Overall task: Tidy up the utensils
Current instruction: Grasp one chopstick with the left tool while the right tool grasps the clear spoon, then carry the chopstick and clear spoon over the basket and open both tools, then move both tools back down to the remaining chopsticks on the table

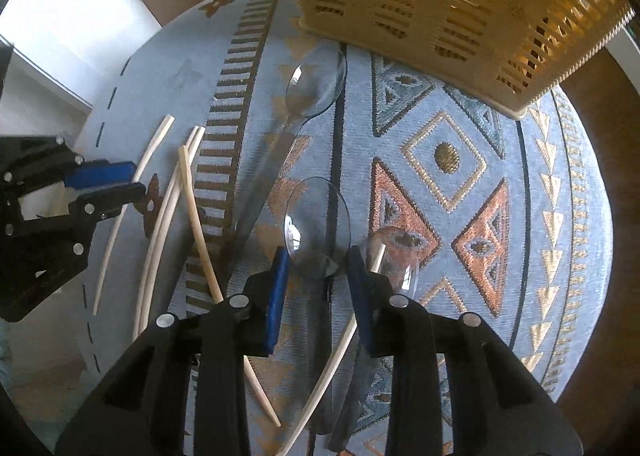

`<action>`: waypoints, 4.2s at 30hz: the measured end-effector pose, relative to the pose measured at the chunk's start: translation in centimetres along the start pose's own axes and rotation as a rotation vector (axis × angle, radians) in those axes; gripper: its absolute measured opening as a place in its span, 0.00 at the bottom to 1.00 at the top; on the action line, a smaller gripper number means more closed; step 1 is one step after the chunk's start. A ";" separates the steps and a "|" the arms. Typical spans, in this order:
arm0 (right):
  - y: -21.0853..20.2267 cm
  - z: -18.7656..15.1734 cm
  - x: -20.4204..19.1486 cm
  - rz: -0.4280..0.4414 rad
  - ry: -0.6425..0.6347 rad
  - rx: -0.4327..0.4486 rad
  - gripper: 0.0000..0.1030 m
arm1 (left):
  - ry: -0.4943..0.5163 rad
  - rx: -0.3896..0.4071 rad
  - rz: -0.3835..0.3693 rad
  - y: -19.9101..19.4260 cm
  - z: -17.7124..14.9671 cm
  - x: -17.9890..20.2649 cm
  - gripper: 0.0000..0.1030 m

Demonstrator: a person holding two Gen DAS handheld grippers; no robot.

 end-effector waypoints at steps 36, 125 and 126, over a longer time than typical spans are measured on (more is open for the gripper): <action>-23.6 3.6 9.2 0.131 0.240 1.197 0.26 | -0.348 1.277 -0.129 -18.9 13.6 -1.8 0.04; -3.6 -6.1 -2.1 0.195 0.093 0.065 0.34 | -0.048 0.121 0.012 -1.9 -1.2 1.9 0.13; -3.5 -6.0 -2.5 0.188 0.080 0.067 0.34 | -0.050 0.115 0.008 -1.9 -1.2 1.7 0.12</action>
Point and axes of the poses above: each gripper's, at about its wrist camera, not at the fingertips, and y roughly the way its jaws point, x to its right, z to its top, the point moved 1 cm from there along y, roughly the way its jaws point, and after that the axes turned 13 degrees about x, right-handed, at the moved point
